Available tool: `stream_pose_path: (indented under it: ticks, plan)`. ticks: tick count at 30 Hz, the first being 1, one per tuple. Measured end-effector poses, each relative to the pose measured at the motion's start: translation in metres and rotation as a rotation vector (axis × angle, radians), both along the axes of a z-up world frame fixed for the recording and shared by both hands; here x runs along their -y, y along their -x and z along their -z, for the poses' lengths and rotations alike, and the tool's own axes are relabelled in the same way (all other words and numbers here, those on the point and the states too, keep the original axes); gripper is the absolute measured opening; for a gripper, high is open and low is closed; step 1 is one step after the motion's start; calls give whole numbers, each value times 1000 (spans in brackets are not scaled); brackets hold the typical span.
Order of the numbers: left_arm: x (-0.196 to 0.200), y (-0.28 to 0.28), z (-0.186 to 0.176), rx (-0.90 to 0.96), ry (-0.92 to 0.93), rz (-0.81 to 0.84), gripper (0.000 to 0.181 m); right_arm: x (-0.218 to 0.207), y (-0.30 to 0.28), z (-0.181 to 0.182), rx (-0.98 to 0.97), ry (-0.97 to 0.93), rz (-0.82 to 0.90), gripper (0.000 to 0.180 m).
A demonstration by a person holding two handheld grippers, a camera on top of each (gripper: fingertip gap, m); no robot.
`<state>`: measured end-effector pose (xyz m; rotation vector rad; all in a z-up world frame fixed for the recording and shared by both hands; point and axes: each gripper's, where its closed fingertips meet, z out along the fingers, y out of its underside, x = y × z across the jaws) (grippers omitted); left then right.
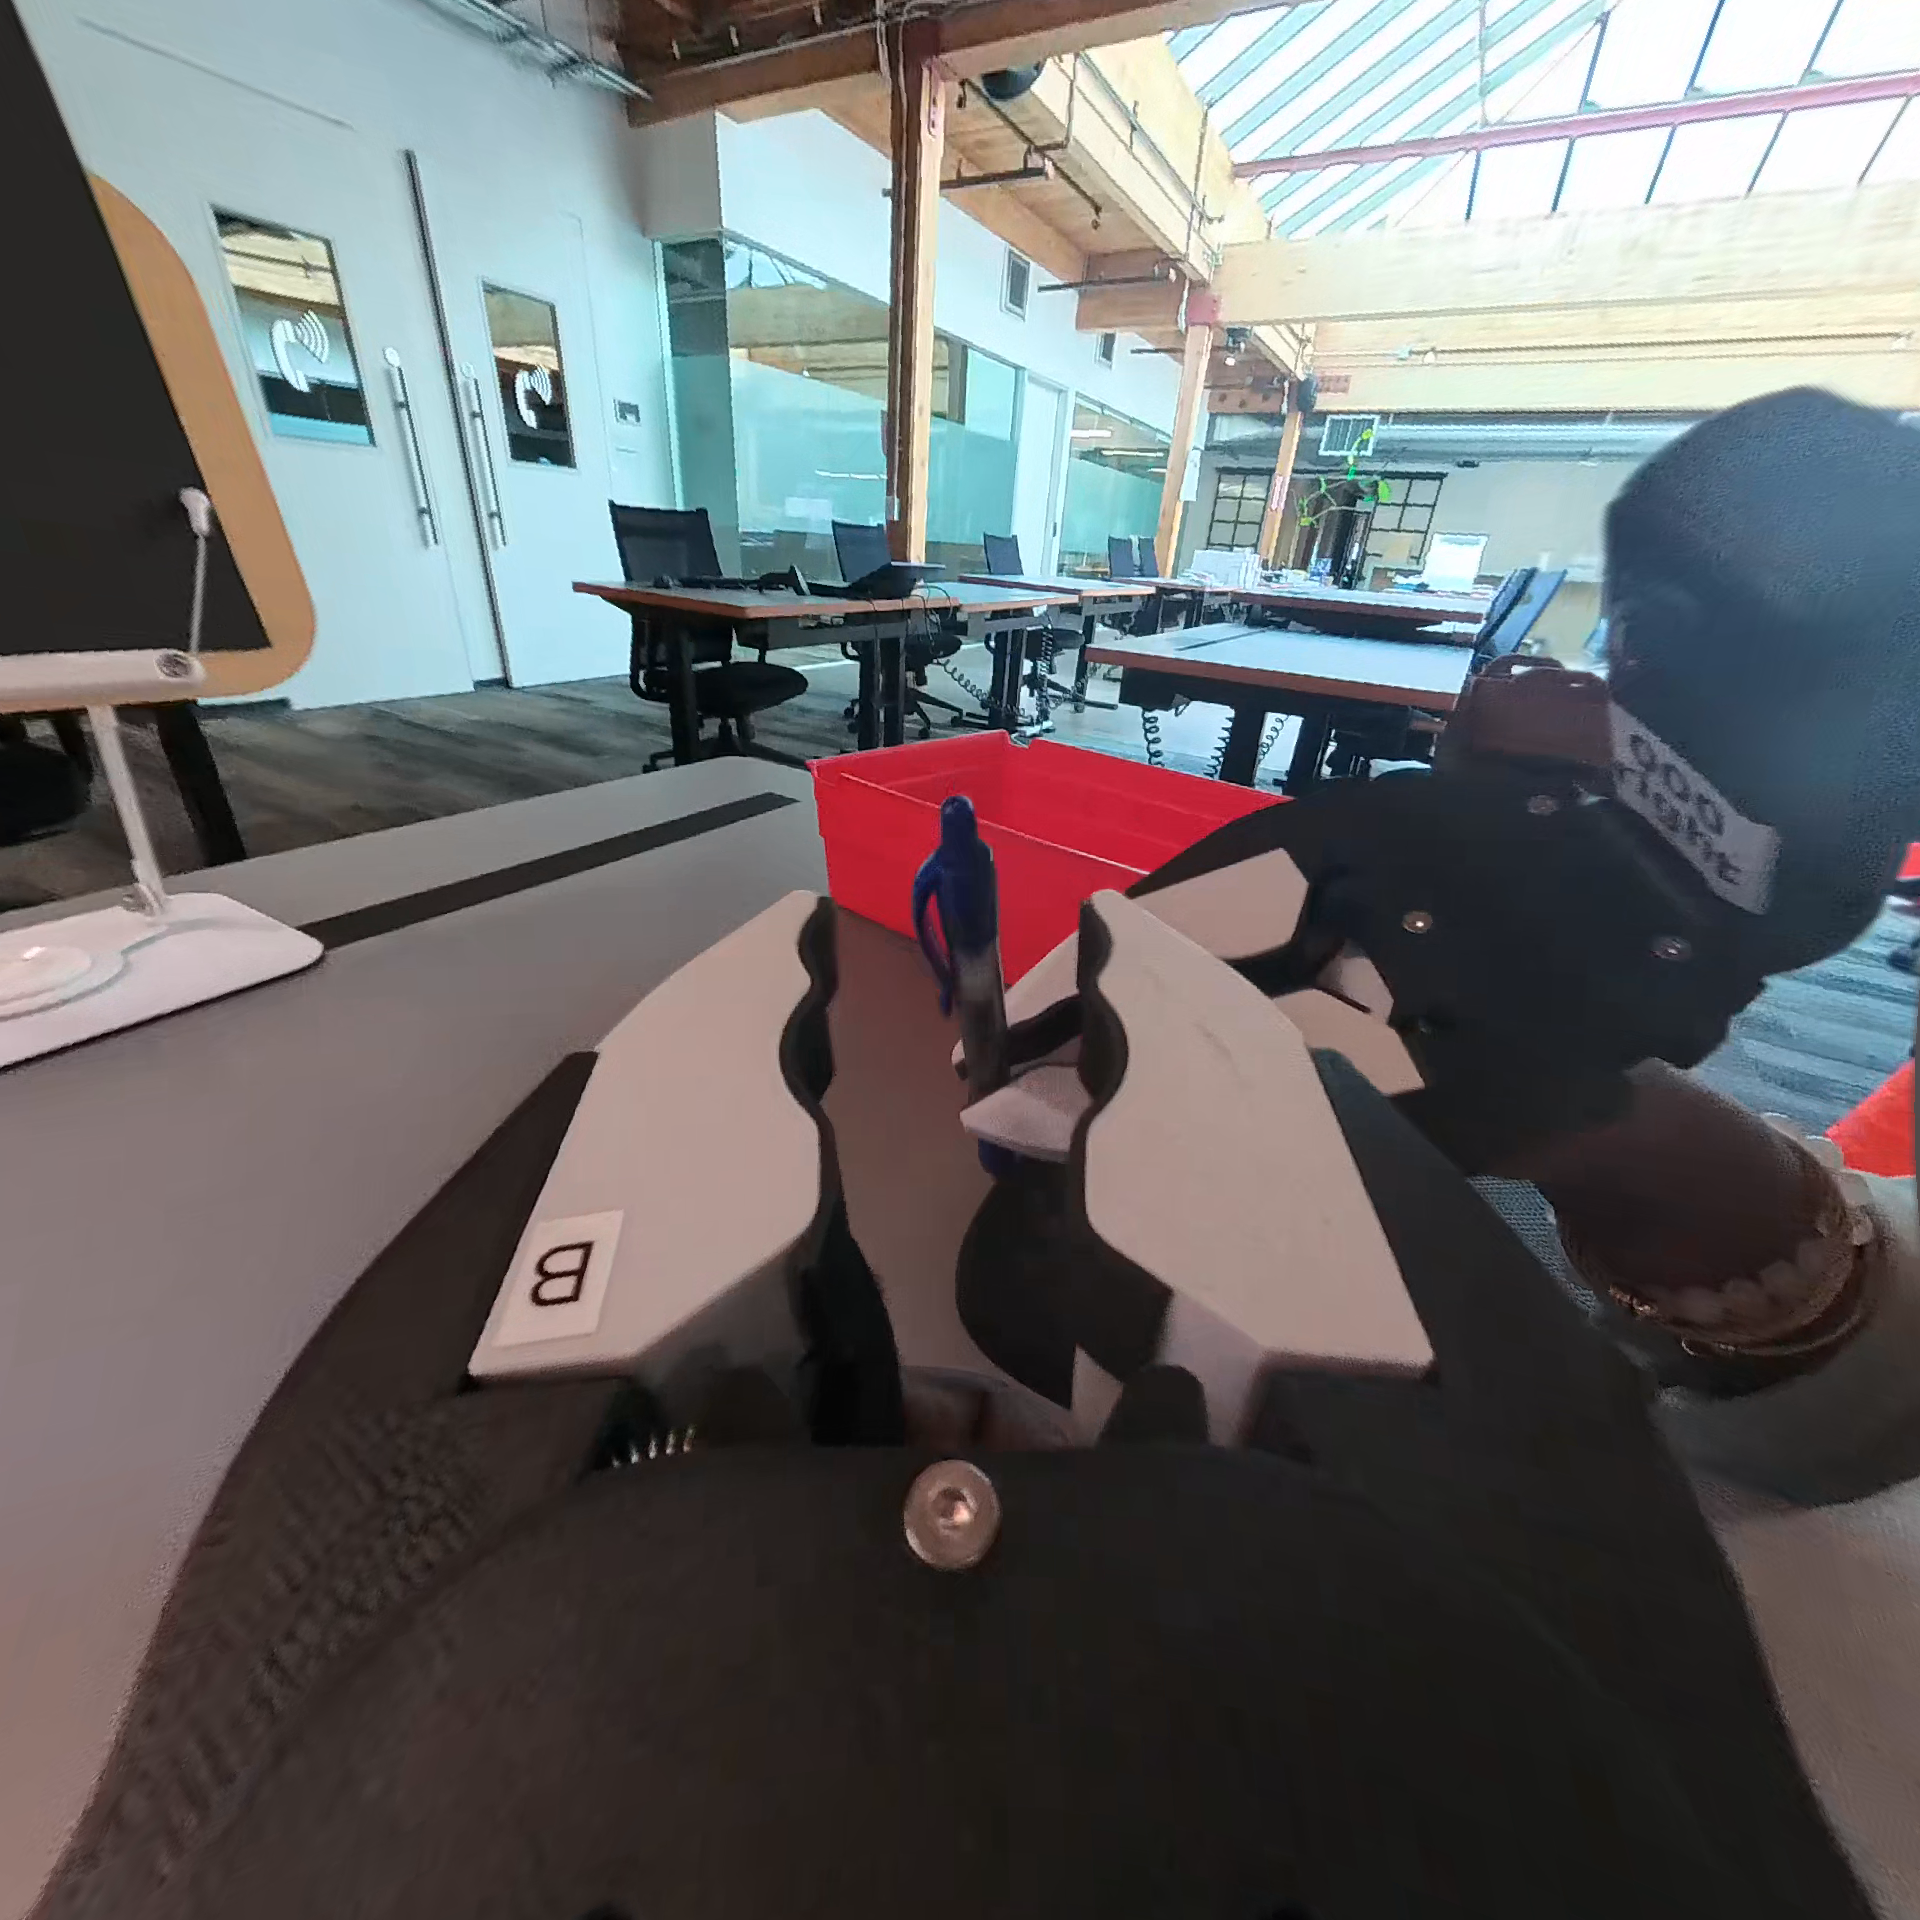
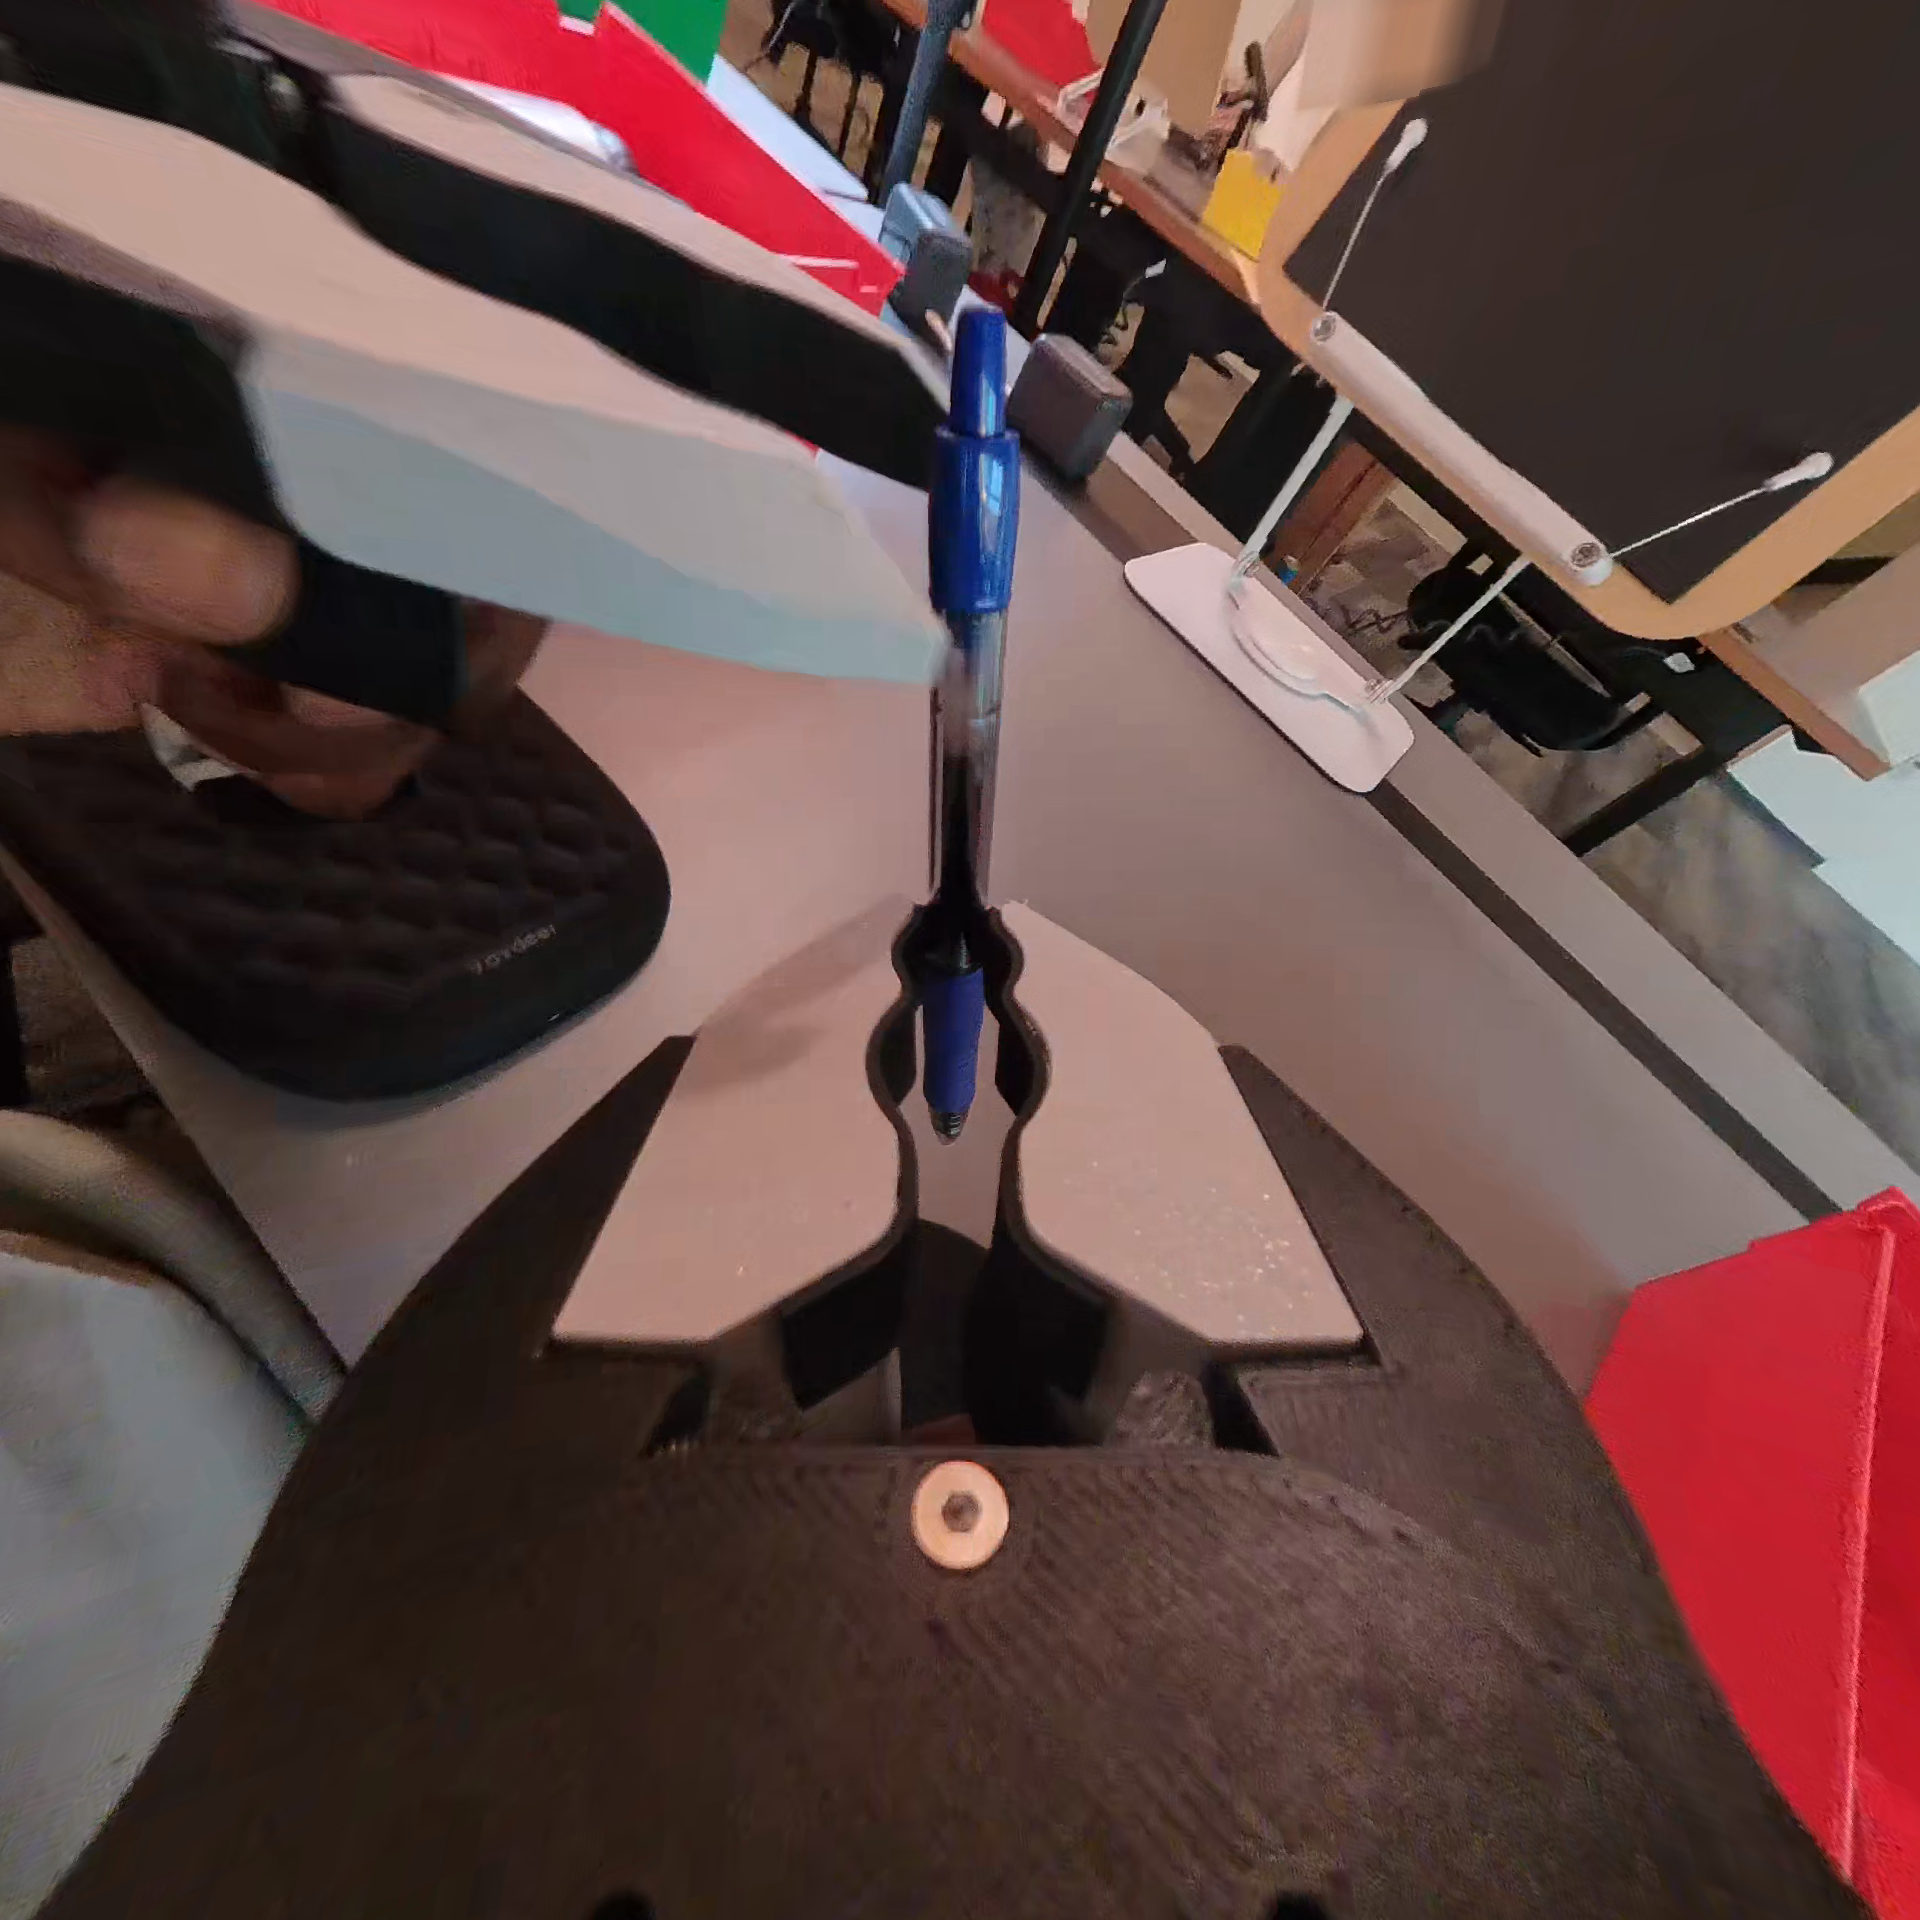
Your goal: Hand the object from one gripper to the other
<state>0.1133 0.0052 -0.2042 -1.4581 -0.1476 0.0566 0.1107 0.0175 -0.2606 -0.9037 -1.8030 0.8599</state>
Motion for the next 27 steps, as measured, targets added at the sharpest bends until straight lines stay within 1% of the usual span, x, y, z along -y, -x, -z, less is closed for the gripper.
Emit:
stream_pose_path:
  ticks: [1, 2, 4, 7, 8, 10, 11, 12, 13, 14, 15, 17, 18, 19, 20, 23, 25, 27]
  plan:
    - [-2, 0, 2, 8, -4, 2, 33, 3, -1, 2, 7, -13, -8, 10]
    - [-3, 0, 2, 18, -19, -1, 17, 5, -3, 2, 11, -21, -16, 10]
    - [-1, 2, 0, 60, -60, 7, 17, 6, -2, 0, -14, -29, -19, 10]
    - [9, 12, -9, 177, -157, 20, 16, 8, -1, -16, -133, 10, -63, 13]
    - [14, 16, -13, 214, -199, 15, 16, 9, -1, -19, -167, 22, -76, 25]
    - [21, 22, -19, 292, -268, 28, 16, 8, 0, -18, -194, 8, -86, 38]
    - [24, 24, -20, 336, -297, 44, 17, 8, 1, -16, -201, -15, -85, 44]
    - [26, 25, -21, 377, -322, 59, 16, 7, 2, -14, -211, -47, -84, 45]
    - [27, 25, -21, 408, -339, 78, 16, 8, 3, -14, -233, -83, -87, 43]
    - [27, 24, -21, 436, -348, 103, 16, 7, 3, -16, -266, -122, -84, 30]
    - [27, 24, -20, 464, -357, 121, 16, 7, 3, -18, -296, -163, -82, 11]
    - [27, 23, -16, 437, -336, 137, 17, 7, 0, -16, -272, -226, -97, 11]
    - [28, 23, -13, 374, -306, 127, 18, 6, -1, -15, -244, -245, -105, 11]
    - [29, 24, -10, 269, -258, 96, 31, 2, -3, -15, -230, -273, -108, 11]
    - [31, 29, -4, 120, -177, 31, 40, -5, -4, -16, -226, -316, -89, 11]
    - [43, 48, 10, -454, 109, -283, 65, -27, -6, -16, -195, -499, -14, 11]
    - [41, 44, 14, -781, 265, -390, 65, -30, -7, -11, -154, -558, -8, 11]
    - [30, 34, 21, -1060, 386, -431, 61, -28, -8, -5, -119, -579, -27, 11]
